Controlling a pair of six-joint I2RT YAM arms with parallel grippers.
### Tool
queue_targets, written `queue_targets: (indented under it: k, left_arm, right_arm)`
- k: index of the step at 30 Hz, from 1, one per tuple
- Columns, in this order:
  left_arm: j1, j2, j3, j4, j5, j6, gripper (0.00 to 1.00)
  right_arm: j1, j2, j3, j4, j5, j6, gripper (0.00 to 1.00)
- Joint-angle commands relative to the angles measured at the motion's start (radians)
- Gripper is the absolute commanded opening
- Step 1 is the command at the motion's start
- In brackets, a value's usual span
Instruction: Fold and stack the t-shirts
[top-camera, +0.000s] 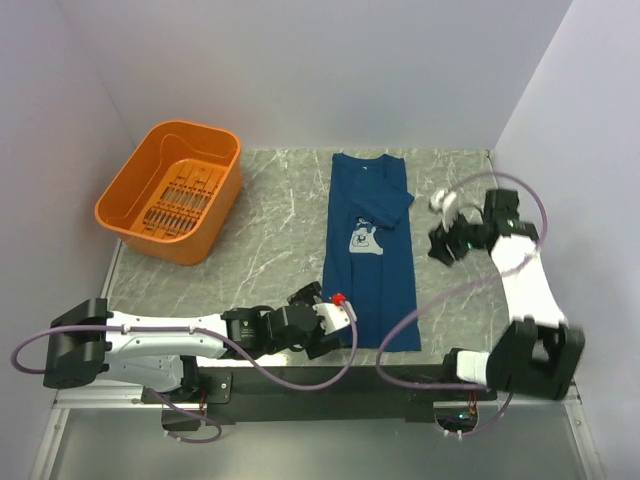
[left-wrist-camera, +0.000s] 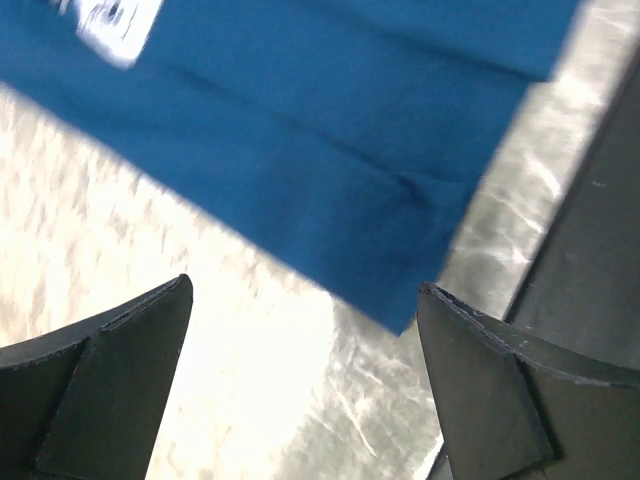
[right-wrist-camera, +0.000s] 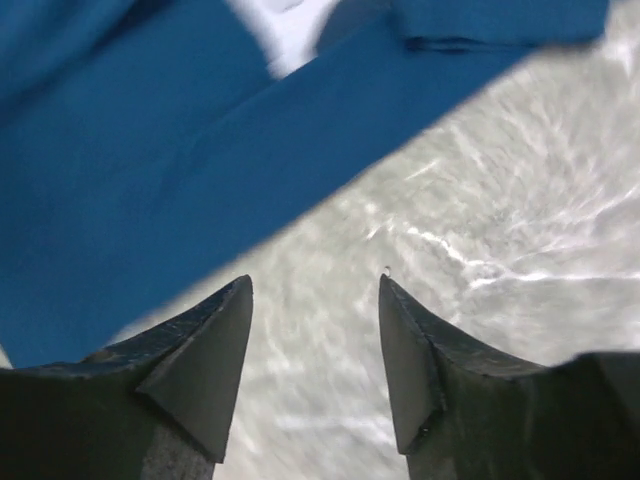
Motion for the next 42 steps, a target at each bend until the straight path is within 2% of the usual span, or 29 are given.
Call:
queue_targets:
  k: [1, 2, 3, 4, 5, 6, 10, 16, 19, 23, 32, 38, 42]
  left_arm:
    - [-0.008, -0.013, 0.003, -0.036, -0.175, -0.150, 0.99]
    - [-0.008, -0.023, 0.002, -0.062, -0.202, -0.175, 0.99]
    - [-0.008, -0.035, -0.015, -0.071, -0.246, -0.198, 1.00]
    - [-0.008, -0.067, -0.026, -0.080, -0.268, -0.248, 0.99]
    - [-0.009, -0.085, -0.040, -0.089, -0.287, -0.269, 0.99]
    - [-0.009, -0.107, -0.075, -0.077, -0.310, -0.286, 0.99]
    - [-0.011, -0.239, -0.122, -0.057, -0.346, -0.332, 0.99]
    - [-0.011, -0.314, -0.155, -0.034, -0.344, -0.330, 0.99]
    - [-0.011, -0.320, -0.159, -0.028, -0.337, -0.326, 0.99]
    - [-0.011, -0.320, -0.159, -0.025, -0.328, -0.320, 1.00]
    - [-0.011, -0.319, -0.159, -0.022, -0.327, -0.316, 0.99]
    - [-0.011, -0.316, -0.158, -0.025, -0.336, -0.321, 0.99]
    - [-0.011, -0.317, -0.159, -0.025, -0.336, -0.323, 0.99]
  right_arm:
    - [0.034, 0.194, 0.114, 0.331, 0.094, 0.624, 0.59]
    - [0.040, 0.253, 0.187, 0.380, 0.123, 0.696, 0.59]
    - [0.043, 0.369, 0.228, 0.391, 0.140, 0.842, 0.59]
    - [0.046, 0.429, 0.314, 0.399, 0.140, 0.889, 0.61]
    - [0.054, 0.481, 0.354, 0.435, 0.207, 1.002, 0.62]
    - [0.074, 0.585, 0.399, 0.439, 0.247, 1.048, 0.63]
    - [0.106, 0.820, 0.703, 0.375, 0.298, 1.178, 0.64]
    - [0.125, 1.063, 0.998, 0.266, 0.311, 1.269, 0.62]
    - [0.125, 1.118, 1.046, 0.224, 0.337, 1.281, 0.61]
    - [0.125, 1.138, 1.030, 0.212, 0.363, 1.280, 0.59]
    - [0.125, 1.204, 1.066, 0.164, 0.363, 1.278, 0.50]
    - [0.125, 1.206, 1.079, 0.164, 0.347, 1.280, 0.36]
    - [0.125, 1.164, 1.050, 0.192, 0.341, 1.272, 0.19]
